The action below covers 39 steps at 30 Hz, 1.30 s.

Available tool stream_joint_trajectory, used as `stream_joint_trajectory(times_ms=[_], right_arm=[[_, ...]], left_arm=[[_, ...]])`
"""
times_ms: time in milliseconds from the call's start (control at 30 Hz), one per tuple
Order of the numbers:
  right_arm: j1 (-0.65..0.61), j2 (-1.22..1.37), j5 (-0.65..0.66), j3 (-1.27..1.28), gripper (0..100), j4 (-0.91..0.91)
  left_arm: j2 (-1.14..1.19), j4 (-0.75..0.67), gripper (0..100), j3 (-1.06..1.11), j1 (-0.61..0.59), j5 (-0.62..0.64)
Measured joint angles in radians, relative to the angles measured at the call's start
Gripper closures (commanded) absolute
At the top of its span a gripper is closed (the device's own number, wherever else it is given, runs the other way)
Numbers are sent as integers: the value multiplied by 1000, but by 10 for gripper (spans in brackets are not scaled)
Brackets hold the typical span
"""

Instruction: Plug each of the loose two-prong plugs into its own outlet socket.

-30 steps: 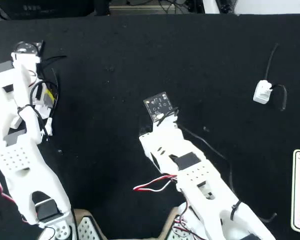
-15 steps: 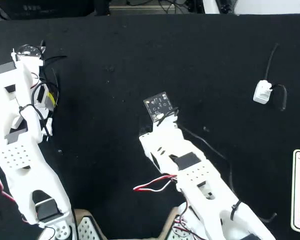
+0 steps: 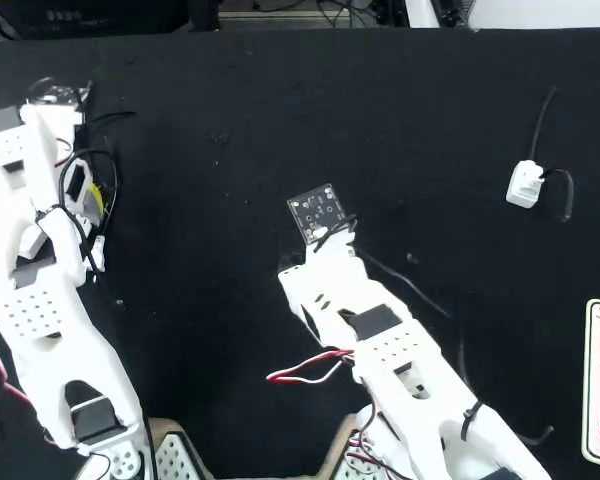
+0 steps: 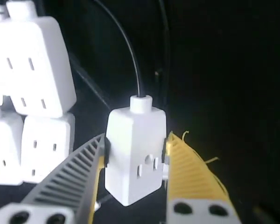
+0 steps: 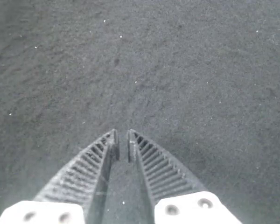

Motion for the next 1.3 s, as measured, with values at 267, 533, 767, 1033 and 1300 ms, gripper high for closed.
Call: stream_joint_trajectory(times_ms=[267,533,767,1033,1300], right_arm=[[0,0,0,0,966,0],[100,0,-21,0,966,25],[170,0,-92,0,966,58],[173,0,-92,0,966,58],[173,0,-92,0,966,58]], left_arm=[[-176,118,970,-17,84,52],[-557,118,970,361,244,100],[-733,-127,941,844,384,160],[-738,-413,805,1215,500,172],[-755,-287,810,1122,500,173]])
